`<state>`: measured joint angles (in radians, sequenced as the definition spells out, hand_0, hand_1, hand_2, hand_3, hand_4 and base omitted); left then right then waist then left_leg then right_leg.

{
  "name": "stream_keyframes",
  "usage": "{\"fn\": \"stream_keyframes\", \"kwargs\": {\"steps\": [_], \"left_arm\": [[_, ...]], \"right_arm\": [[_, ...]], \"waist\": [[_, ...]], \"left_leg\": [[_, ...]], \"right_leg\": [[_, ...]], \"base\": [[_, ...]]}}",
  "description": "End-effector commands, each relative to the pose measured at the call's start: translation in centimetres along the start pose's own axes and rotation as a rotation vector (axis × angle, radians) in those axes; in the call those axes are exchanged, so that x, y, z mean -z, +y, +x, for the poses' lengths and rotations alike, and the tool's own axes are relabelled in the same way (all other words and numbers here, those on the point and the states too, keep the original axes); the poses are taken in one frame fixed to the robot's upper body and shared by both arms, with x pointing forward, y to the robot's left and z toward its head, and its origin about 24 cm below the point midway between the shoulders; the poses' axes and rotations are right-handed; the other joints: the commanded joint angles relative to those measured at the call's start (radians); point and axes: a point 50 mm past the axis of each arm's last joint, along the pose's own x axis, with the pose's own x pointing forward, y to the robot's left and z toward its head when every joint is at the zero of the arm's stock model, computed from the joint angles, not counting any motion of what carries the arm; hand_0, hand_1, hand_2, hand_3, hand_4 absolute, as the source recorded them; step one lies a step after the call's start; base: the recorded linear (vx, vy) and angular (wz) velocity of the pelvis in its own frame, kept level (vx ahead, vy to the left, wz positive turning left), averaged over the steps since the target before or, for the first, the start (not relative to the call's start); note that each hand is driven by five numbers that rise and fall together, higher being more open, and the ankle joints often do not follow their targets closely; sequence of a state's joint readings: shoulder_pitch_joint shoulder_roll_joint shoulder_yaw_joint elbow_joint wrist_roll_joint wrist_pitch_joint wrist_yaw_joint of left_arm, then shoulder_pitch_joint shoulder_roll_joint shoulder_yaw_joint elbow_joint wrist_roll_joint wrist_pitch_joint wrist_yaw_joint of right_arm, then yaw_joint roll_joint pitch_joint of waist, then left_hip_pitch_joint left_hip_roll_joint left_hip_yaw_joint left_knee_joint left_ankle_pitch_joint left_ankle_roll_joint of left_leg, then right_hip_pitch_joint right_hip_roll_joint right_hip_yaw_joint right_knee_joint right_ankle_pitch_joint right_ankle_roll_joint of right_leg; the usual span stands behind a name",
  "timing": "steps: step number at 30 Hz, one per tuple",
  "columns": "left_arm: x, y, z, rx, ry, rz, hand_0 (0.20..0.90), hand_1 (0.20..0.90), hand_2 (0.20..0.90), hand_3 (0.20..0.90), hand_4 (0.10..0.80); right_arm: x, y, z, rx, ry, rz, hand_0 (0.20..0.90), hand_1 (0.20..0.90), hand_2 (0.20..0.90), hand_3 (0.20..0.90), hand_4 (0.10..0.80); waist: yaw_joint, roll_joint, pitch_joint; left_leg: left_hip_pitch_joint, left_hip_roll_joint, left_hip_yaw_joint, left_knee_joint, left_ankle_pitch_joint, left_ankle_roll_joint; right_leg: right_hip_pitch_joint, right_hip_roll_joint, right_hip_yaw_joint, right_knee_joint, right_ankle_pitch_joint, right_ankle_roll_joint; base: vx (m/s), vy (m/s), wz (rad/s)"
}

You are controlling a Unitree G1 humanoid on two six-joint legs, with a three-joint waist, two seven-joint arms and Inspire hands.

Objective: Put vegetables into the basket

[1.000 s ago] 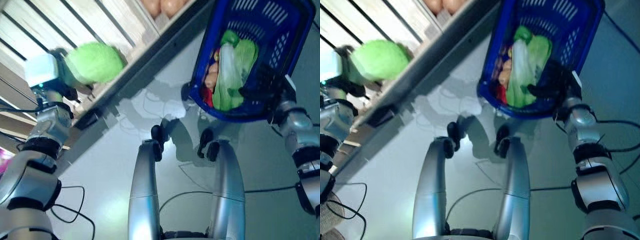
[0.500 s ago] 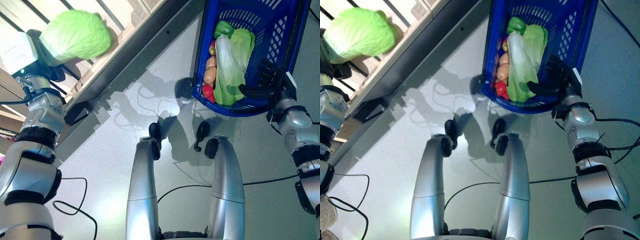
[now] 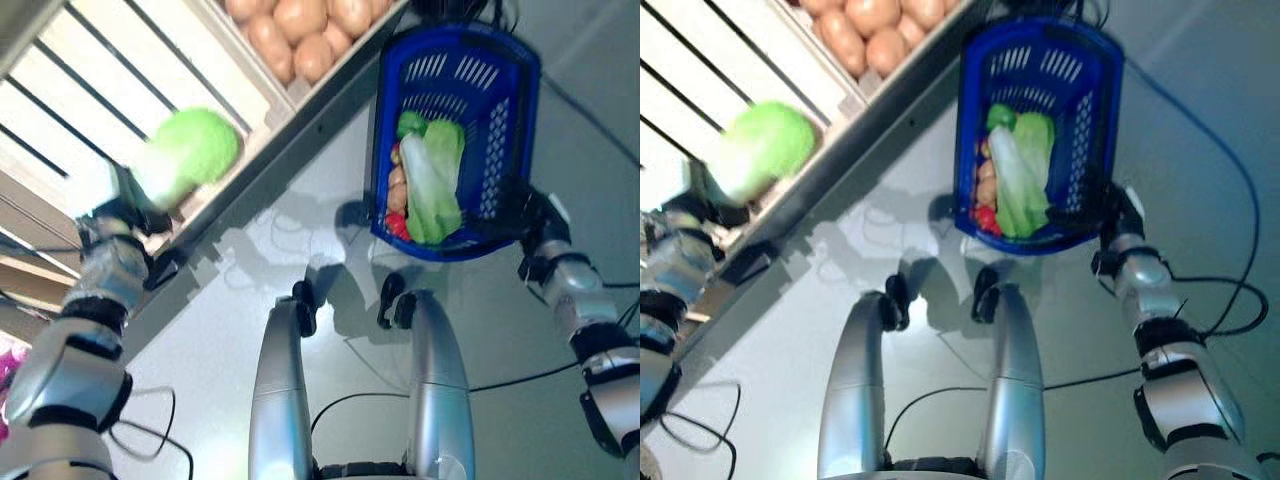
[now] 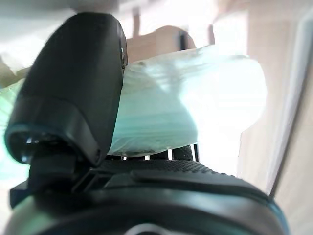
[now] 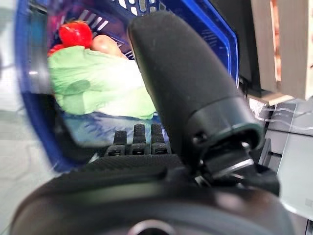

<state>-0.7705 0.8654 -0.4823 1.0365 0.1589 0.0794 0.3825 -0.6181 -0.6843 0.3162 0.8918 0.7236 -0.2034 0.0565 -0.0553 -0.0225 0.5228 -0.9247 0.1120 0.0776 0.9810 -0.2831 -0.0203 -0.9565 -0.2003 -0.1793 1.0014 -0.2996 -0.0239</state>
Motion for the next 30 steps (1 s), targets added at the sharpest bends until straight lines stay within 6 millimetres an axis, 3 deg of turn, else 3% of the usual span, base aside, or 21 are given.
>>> {"fn": "stream_keyframes", "kwargs": {"steps": [1, 5, 16, 22, 30], "left_arm": [[3.1, 0.5, -0.5, -0.026, 0.072, -0.025, 0.300, 0.300, 0.300, 0.300, 0.400], [4.0, -1.5, -2.0, 0.016, 0.077, -0.176, 0.300, 0.300, 0.300, 0.300, 0.400], [3.0, -6.5, -6.5, 0.064, 0.027, -0.556, 0.300, 0.300, 0.300, 0.300, 0.400], [2.3, -7.5, -8.3, 0.083, -0.021, -0.646, 0.300, 0.300, 0.300, 0.300, 0.400], [-1.5, -6.2, -9.3, 0.061, -0.218, -0.742, 0.300, 0.300, 0.300, 0.300, 0.400]], "right_arm": [[-2.9, -1.2, -0.4, 0.032, -0.202, 0.116, 0.900, 0.900, 0.900, 0.900, 0.800], [-0.6, 0.9, -1.5, -0.016, -0.169, 0.196, 0.900, 0.900, 0.900, 0.900, 0.800], [4.2, 5.9, -5.5, -0.152, -0.103, 0.364, 0.900, 0.900, 0.900, 0.900, 0.800], [6.0, 8.1, -7.3, -0.208, -0.041, 0.458, 0.900, 0.900, 0.900, 0.900, 0.800], [6.8, 13.2, -9.4, -0.389, 0.015, 0.632, 0.900, 0.900, 0.900, 0.900, 0.800]], "waist": [[0.020, 0.040, -0.015], [0.017, 0.031, -0.064], [0.023, 0.041, -0.188], [0.028, 0.054, -0.264], [0.031, 0.059, -0.361]], "left_leg": [[0.210, -0.011, 0.091, -0.169, 0.021, 0.010], [0.365, -0.030, 0.094, -0.278, 0.043, 0.010], [0.675, -0.069, 0.092, -0.541, 0.107, 0.013], [0.820, -0.082, 0.092, -0.691, 0.141, 0.011], [0.981, -0.102, 0.086, -0.907, 0.196, 0.016]], "right_leg": [[0.239, 0.020, -0.024, -0.144, 0.015, -0.008], [0.397, 0.019, -0.041, -0.259, 0.026, -0.007], [0.732, 0.037, -0.083, -0.544, 0.065, 0.001], [0.891, 0.059, -0.103, -0.712, 0.098, 0.013], [1.041, 0.084, -0.118, -0.898, 0.167, 0.043]], "base": [[0.106, -0.018, 0.01], [0.152, -0.005, -0.07], [0.122, 0.007, -0.01], [0.135, -0.012, -0.06], [0.056, -0.035, 0.04]]}}
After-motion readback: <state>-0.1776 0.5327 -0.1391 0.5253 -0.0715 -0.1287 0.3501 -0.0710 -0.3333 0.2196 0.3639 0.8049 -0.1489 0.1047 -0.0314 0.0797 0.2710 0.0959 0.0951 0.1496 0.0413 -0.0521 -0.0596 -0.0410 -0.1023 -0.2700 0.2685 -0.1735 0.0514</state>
